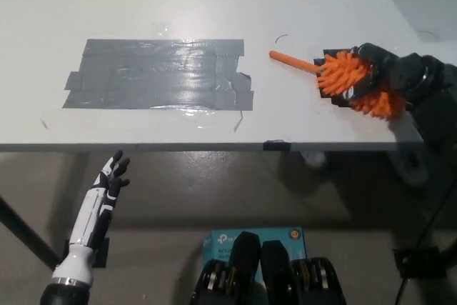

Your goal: An orange duster is kept infront of the robot in the middle of the table and the robot extends its right arm to grab the duster, picks it up and hands it to a person

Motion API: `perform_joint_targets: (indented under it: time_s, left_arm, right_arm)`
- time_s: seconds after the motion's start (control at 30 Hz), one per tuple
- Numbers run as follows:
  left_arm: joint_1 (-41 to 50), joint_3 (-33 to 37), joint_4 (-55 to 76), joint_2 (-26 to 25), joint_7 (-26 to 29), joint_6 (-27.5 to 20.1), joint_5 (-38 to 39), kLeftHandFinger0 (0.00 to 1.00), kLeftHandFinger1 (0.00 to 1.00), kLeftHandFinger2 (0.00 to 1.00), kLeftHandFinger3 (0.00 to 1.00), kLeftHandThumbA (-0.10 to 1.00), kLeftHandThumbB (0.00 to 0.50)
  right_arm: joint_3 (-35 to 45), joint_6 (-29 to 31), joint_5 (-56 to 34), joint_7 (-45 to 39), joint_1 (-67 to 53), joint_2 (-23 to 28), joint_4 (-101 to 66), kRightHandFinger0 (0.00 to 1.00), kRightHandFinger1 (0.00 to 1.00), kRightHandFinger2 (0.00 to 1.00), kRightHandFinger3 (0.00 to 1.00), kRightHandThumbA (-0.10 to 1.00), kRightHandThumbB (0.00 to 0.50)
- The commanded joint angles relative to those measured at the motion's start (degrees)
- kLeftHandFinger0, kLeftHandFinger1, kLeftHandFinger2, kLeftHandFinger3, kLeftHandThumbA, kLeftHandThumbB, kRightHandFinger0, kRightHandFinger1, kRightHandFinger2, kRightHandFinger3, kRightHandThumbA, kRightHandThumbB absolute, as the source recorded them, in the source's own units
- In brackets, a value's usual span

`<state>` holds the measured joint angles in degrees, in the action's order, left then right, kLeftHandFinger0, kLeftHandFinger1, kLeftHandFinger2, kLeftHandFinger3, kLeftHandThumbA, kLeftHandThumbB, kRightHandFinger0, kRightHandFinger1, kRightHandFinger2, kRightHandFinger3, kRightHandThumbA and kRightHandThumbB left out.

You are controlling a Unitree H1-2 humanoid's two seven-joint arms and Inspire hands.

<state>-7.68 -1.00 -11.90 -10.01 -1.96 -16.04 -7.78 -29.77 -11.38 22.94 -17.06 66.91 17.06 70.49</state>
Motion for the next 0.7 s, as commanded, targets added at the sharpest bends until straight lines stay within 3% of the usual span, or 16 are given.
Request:
perform_joint_targets:
  time_s: [0.0,0.03,0.07,0.1,0.17,0.2,0.23,0.33,0.37,0.4,0.47,0.5,0.53,0.6,0.63,0.67]
  left_arm:
    - [-1.4,0.13,1.32,-1.23,0.0,-1.43,-0.33,0.93,0.98,0.96,1.0,1.0,0.131]
    - [-1.4,0.15,1.29,-1.24,0.07,-1.51,-0.45,0.93,0.97,0.95,1.0,1.0,0.133]
    - [-1.78,0.14,1.13,-1.28,0.18,-1.47,-0.63,0.93,0.97,0.95,1.0,1.0,0.133]
    - [-2.27,0.12,1.0,-1.29,0.25,-1.3,-0.72,0.93,0.97,0.93,1.0,1.0,0.137]
    - [-2.64,0.06,0.95,-1.26,0.23,-0.99,-0.59,0.93,0.97,0.93,1.0,1.0,0.135]
    - [-2.79,0.03,0.95,-1.23,0.24,-0.94,-0.52,0.93,0.97,0.92,1.0,1.0,0.129]
    - [-2.91,0.01,0.95,-1.21,0.25,-0.92,-0.49,0.93,0.97,0.92,1.0,1.0,0.128]
    - [-3.3,0.01,0.7,-1.23,0.18,-1.3,-0.31,0.93,0.95,0.89,1.0,1.0,0.131]
    - [-3.3,0.0,0.68,-1.21,0.17,-1.34,-0.25,0.92,0.94,0.88,1.0,1.0,0.134]
    - [-3.31,-0.02,0.63,-1.21,0.2,-1.41,-0.24,0.92,0.93,0.87,1.0,1.0,0.129]
    - [-3.71,0.04,0.44,-1.3,0.32,-1.64,-0.56,0.94,0.92,0.86,1.0,1.0,0.118]
    - [-3.78,0.07,0.46,-1.36,0.28,-1.67,-0.63,0.94,0.92,0.86,1.0,1.0,0.109]
    - [-3.79,0.05,0.5,-1.38,0.23,-1.5,-0.58,0.94,0.91,0.85,1.0,1.0,0.114]
    - [-4.24,0.11,0.46,-1.47,0.04,-1.34,-0.51,0.94,0.91,0.85,1.0,1.0,0.113]
    - [-4.46,0.13,0.31,-1.54,0.04,-1.49,-0.56,0.93,0.9,0.84,1.0,1.0,0.103]
    - [-4.52,0.13,0.27,-1.56,0.04,-1.54,-0.57,0.93,0.9,0.84,1.0,1.0,0.103]
  right_arm:
    - [-5.62,0.67,6.12,-7.97,-1.81,-0.05,4.87,0.05,0.3,0.38,0.66,-0.1,0.273]
    - [-5.93,0.86,6.06,-8.07,-1.77,-0.01,4.95,0.01,0.24,0.3,0.7,-0.1,0.286]
    - [-6.28,1.01,5.81,-8.08,-1.44,0.11,5.09,0.0,0.24,0.3,0.75,-0.1,0.293]
    - [-6.45,1.13,5.66,-7.98,-1.12,0.26,5.14,0.09,0.35,0.37,0.67,-0.1,0.293]
    - [-6.53,1.72,5.39,-7.74,-1.1,0.58,5.14,0.11,0.37,0.37,0.64,-0.1,0.3]
    - [-6.56,1.81,5.36,-7.92,-0.98,0.67,5.21,0.1,0.36,0.37,0.77,-0.1,0.287]
    - [-6.59,1.85,5.37,-8.06,-0.88,0.72,5.29,0.09,0.36,0.36,0.83,-0.1,0.284]
    - [-6.98,2.16,5.77,-9.31,-0.66,1.02,5.58,0.0,0.28,0.28,0.73,-0.1,0.279]
    - [-6.93,2.23,5.77,-9.4,-0.68,1.07,5.59,0.02,0.31,0.32,0.74,-0.1,0.279]
    - [-6.89,2.09,5.74,-9.53,-0.77,1.21,5.37,0.03,0.33,0.34,0.83,-0.1,0.268]
    - [-6.5,1.78,5.49,-9.61,-0.77,1.6,5.04,0.0,0.3,0.3,0.89,-0.1,0.278]
    - [-5.74,2.4,4.81,-9.14,-1.09,2.09,4.38,0.0,0.29,0.29,0.85,-0.1,0.281]
    - [-2.94,3.3,2.12,-8.33,-1.89,2.97,2.74,0.06,0.35,0.32,0.76,-0.1,0.171]
    - [-0.55,3.59,0.35,-8.34,-2.35,3.7,1.58,0.07,0.37,0.33,0.74,-0.1,0.15]
    - [6.68,3.52,-6.9,-11.69,-2.91,4.77,-0.14,0.0,0.14,0.15,0.43,-0.1,0.119]
    - [8.78,3.48,-8.93,-12.65,-3.09,5.07,-0.66,0.0,0.14,0.15,0.43,-0.1,0.119]
